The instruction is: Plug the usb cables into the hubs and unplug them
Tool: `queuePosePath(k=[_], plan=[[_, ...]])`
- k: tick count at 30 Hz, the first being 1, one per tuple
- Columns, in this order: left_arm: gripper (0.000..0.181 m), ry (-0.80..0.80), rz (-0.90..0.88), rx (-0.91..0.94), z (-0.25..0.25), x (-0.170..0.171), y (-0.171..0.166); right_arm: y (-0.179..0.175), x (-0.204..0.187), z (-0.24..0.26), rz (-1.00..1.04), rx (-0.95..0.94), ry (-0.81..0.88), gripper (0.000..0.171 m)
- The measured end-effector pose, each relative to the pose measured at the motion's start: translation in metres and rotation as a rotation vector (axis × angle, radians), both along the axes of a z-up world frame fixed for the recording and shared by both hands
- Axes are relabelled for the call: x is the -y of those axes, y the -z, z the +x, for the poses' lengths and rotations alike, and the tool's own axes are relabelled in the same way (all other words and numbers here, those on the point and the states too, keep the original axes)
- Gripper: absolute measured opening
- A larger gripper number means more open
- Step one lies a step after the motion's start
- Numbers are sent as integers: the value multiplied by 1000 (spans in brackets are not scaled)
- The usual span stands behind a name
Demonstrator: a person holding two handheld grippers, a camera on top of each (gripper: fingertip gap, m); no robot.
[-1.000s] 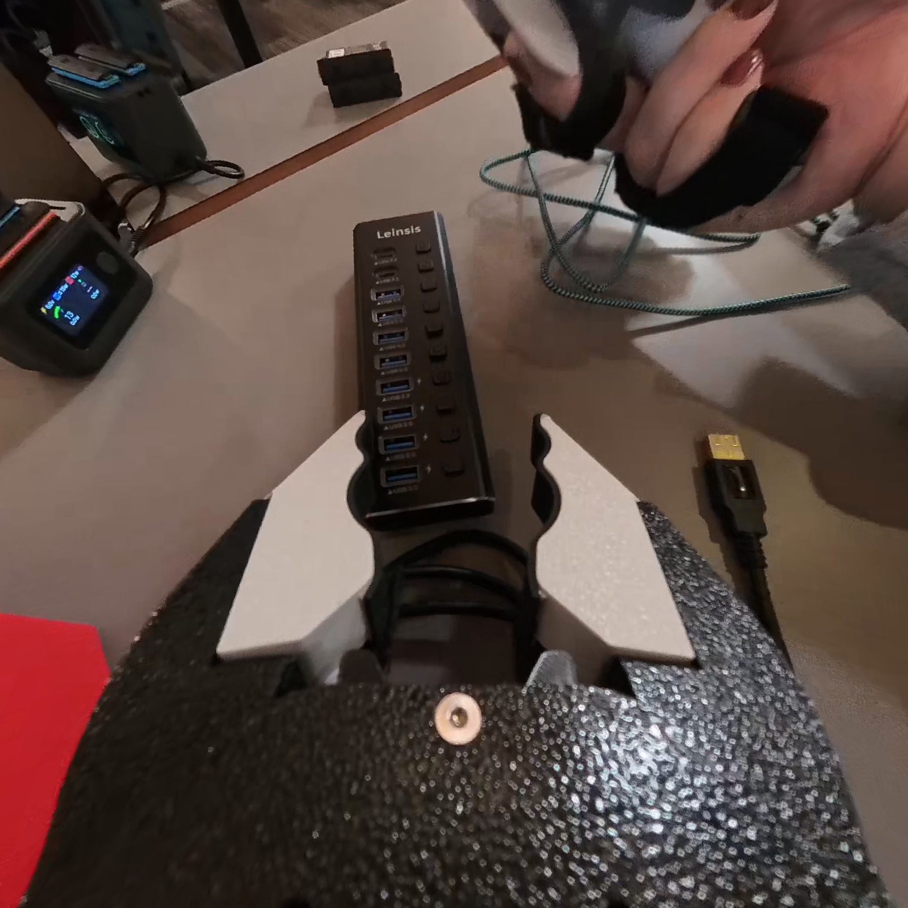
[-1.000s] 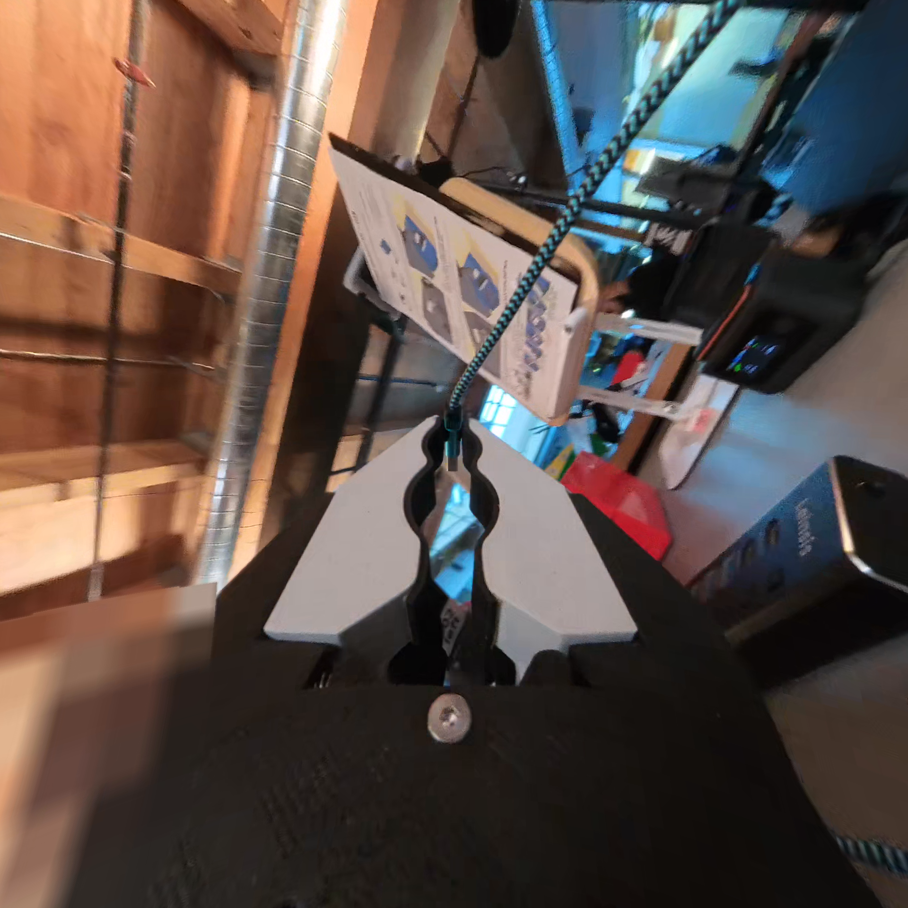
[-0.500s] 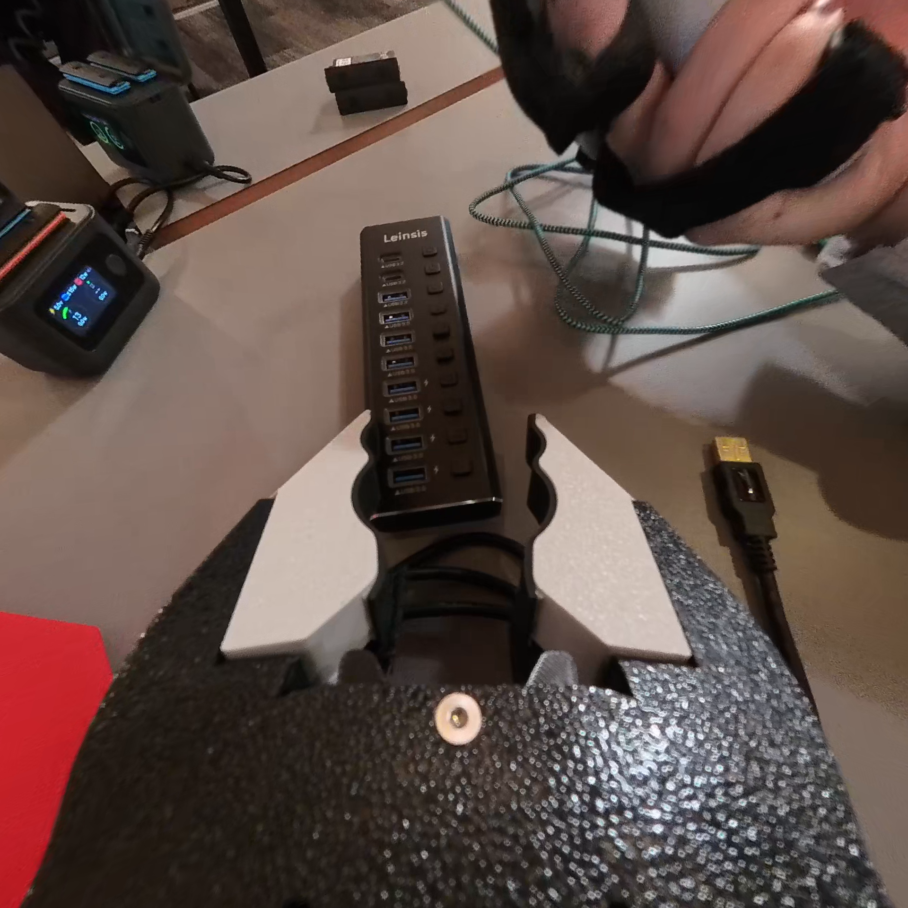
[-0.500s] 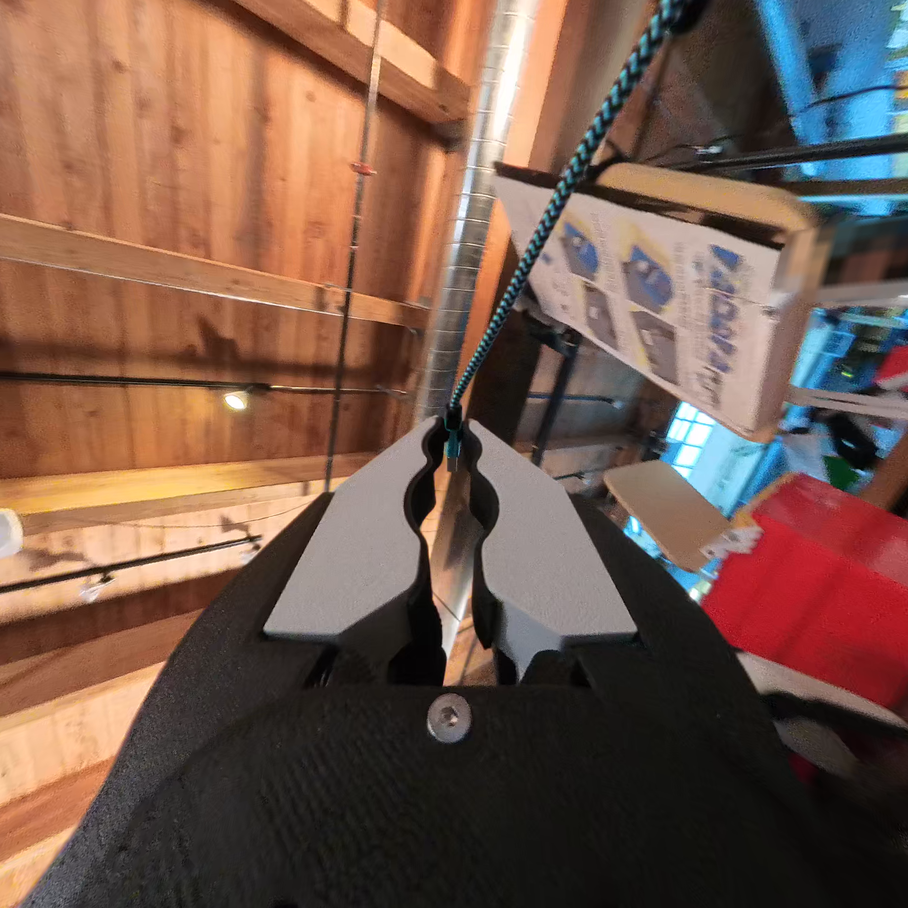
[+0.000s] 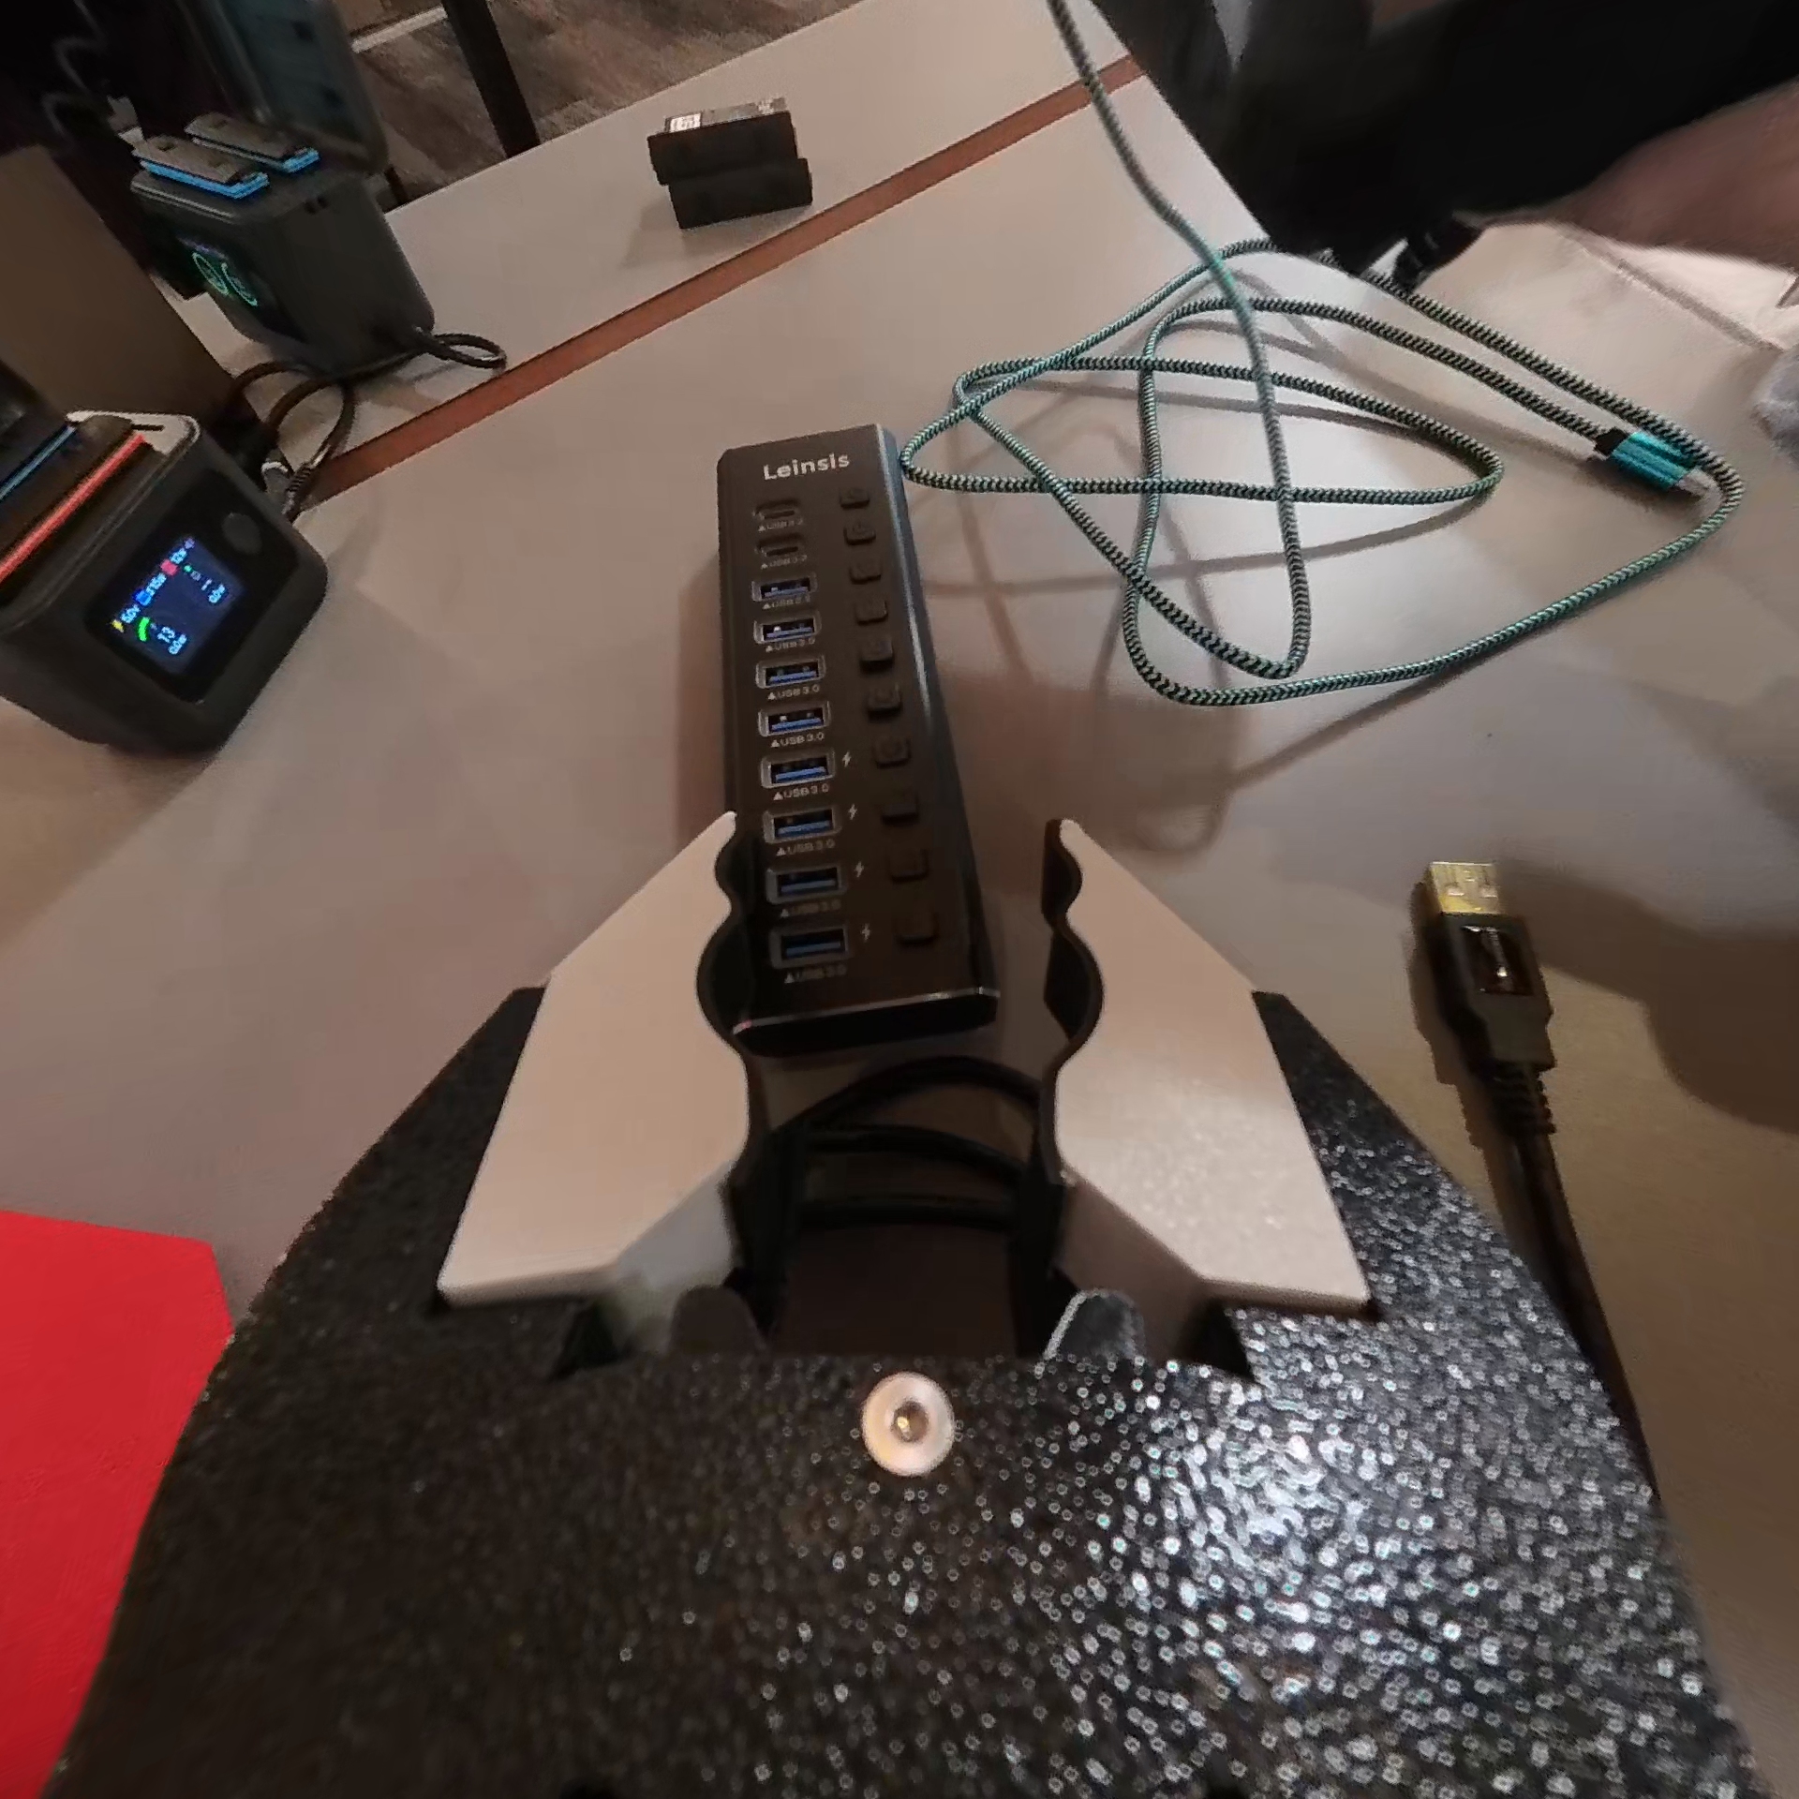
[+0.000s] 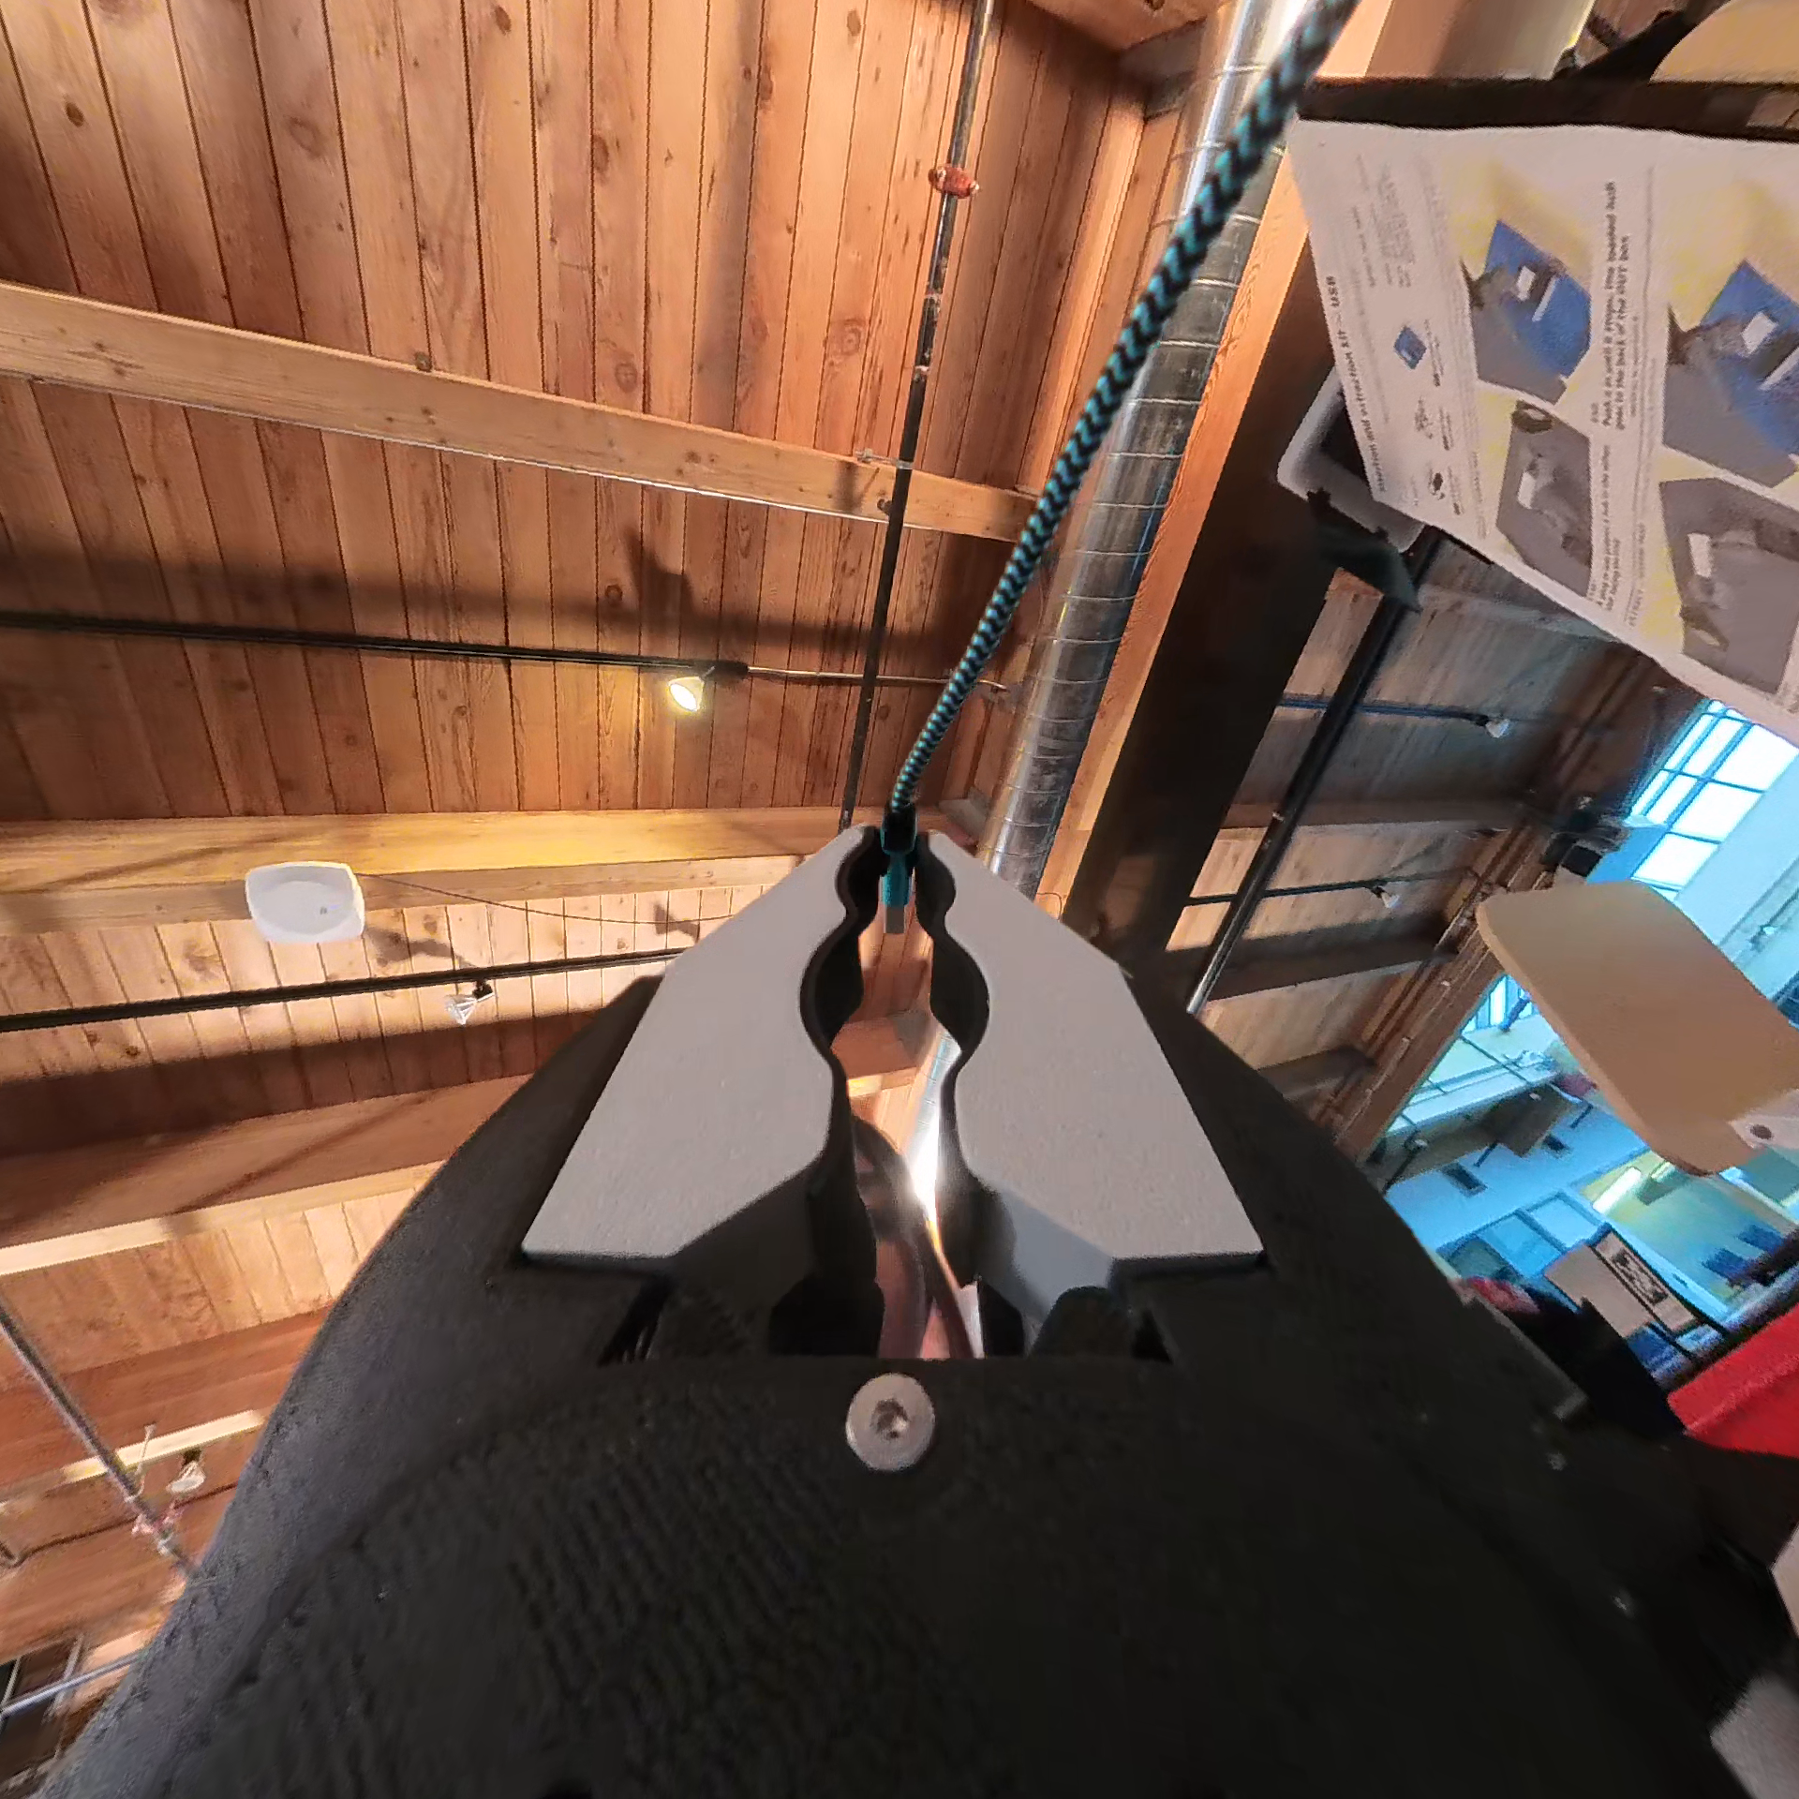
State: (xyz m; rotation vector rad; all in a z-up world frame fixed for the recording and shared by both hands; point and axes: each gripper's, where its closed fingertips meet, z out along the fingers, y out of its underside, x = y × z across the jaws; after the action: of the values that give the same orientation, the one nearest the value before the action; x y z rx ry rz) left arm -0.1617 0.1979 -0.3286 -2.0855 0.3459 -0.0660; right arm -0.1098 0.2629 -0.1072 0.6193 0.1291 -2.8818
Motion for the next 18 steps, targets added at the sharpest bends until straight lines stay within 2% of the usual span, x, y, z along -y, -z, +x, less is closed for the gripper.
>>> queuePosePath(k=[10,18], plan=[[58,0,0,-1,0,0,0,11,-3,-4,76,93,80,4],[58,0,0,-1,0,0,0,71,-24,-29,381,550,407,4]])
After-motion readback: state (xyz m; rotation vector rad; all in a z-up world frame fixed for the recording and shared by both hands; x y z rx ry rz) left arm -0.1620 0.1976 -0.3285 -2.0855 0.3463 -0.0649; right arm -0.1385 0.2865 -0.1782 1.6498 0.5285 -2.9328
